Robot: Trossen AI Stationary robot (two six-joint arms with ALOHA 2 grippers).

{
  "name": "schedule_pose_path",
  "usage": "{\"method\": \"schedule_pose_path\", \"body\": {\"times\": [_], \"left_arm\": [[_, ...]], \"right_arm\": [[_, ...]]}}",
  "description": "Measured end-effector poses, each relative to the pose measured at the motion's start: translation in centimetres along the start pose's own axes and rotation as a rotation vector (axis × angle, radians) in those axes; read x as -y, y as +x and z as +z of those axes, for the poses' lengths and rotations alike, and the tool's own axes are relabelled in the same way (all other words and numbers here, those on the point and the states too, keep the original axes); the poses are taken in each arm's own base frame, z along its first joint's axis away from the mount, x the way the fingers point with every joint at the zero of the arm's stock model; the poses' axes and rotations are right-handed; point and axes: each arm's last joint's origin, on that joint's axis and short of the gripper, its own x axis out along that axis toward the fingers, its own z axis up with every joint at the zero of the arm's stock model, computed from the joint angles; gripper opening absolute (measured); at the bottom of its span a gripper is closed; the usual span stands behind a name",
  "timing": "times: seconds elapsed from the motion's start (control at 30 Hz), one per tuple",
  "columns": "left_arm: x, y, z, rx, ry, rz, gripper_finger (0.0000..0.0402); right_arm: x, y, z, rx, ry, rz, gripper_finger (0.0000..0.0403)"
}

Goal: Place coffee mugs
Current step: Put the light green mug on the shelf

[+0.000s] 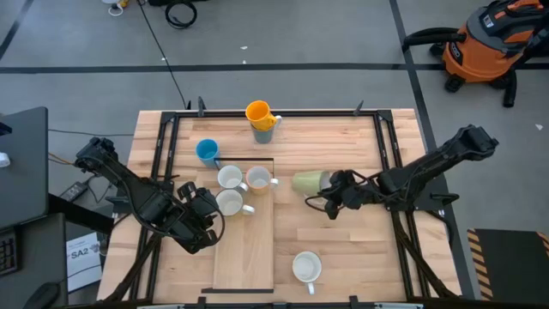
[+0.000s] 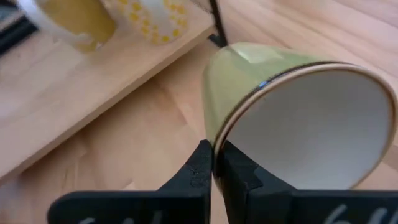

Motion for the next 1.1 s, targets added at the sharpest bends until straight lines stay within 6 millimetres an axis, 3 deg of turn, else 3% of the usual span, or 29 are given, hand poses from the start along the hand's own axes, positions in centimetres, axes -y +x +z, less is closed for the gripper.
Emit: {"method": "schedule_pose_path", "body": {"times": [0.47, 0.7, 1.1], "left_arm": [[0.0, 0.0, 0.0, 0.0, 0.0, 0.0, 0.0117], [0.0, 0.0, 0.0, 0.0, 0.0, 0.0, 0.0117], [0.0, 0.0, 0.0, 0.0, -0.001, -0.001, 0.0117]], "right_arm": [[-1.8, -4.6, 5.9, -0.285, -0.191, -0.015, 0.0019], [-0.8, -5.5, 4.9, -0.496, -0.165, -0.075, 0.0019], [-1.6, -2.2, 2.8, -0.675, -0.215, -0.115, 0.003]]}}
